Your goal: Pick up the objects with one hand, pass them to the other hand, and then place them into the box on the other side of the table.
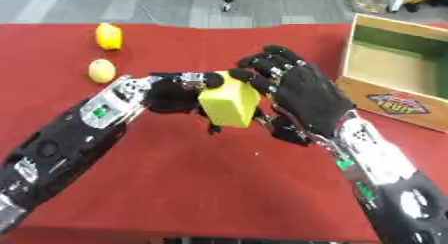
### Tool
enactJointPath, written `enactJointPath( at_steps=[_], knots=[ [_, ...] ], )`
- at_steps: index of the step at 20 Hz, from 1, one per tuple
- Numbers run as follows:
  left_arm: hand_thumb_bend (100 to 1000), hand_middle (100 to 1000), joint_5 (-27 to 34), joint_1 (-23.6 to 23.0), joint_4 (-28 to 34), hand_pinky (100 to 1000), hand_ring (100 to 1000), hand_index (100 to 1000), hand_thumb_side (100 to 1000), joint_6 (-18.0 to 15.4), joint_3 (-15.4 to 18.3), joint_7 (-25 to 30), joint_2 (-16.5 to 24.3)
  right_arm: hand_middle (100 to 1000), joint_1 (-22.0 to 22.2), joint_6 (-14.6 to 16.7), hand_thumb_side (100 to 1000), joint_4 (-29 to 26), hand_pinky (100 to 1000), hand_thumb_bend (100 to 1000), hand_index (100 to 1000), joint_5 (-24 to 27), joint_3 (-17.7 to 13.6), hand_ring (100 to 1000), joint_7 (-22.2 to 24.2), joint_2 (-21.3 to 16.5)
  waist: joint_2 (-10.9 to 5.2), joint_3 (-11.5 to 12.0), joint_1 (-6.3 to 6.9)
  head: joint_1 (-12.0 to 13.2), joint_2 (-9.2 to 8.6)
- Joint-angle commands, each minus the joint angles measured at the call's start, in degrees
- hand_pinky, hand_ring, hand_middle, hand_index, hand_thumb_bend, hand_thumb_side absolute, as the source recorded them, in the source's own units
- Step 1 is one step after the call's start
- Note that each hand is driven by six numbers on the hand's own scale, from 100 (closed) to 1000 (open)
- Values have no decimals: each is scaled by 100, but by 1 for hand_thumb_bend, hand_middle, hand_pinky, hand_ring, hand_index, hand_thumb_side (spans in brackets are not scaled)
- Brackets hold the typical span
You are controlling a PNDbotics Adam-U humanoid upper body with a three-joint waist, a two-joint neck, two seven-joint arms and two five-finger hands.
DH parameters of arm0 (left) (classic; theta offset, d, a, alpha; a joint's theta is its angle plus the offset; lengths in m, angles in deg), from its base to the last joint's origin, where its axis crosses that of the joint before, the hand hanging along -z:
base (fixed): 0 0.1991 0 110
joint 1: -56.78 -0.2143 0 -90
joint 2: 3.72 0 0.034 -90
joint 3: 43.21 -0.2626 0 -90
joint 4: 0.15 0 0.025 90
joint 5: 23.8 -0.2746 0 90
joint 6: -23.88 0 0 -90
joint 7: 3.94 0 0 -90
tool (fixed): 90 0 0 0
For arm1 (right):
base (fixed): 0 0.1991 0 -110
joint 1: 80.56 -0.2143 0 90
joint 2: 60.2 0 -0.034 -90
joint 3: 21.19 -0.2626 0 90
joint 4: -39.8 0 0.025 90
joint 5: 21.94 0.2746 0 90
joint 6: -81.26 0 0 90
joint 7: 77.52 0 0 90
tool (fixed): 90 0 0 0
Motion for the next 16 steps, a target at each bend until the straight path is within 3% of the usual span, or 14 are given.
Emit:
enactJointPath(
  at_steps=[1,9,13,16],
  knots=[
    [331,515,-7,139,128,751,544,699,1000,-141,14,8,256,770,-87,-19,100,-57,865,100,590,93,-86,795,-49,-55,-144,-6,-26,17,-13],
    [450,542,32,166,41,761,567,744,1000,-343,335,8,555,763,-10,-82,100,-83,865,100,573,243,-175,800,19,-100,-157,-17,-28,18,-13],
    [424,554,123,134,131,768,578,757,1000,-452,541,8,777,754,42,-226,100,-36,862,100,569,330,-331,809,30,-125,-165,-29,-31,34,-13],
    [371,551,278,-3,366,768,575,757,1000,-619,823,-72,1121,742,112,-540,100,95,858,100,568,514,-647,827,43,-327,-173,-31,-23,48,-13]
  ],
)
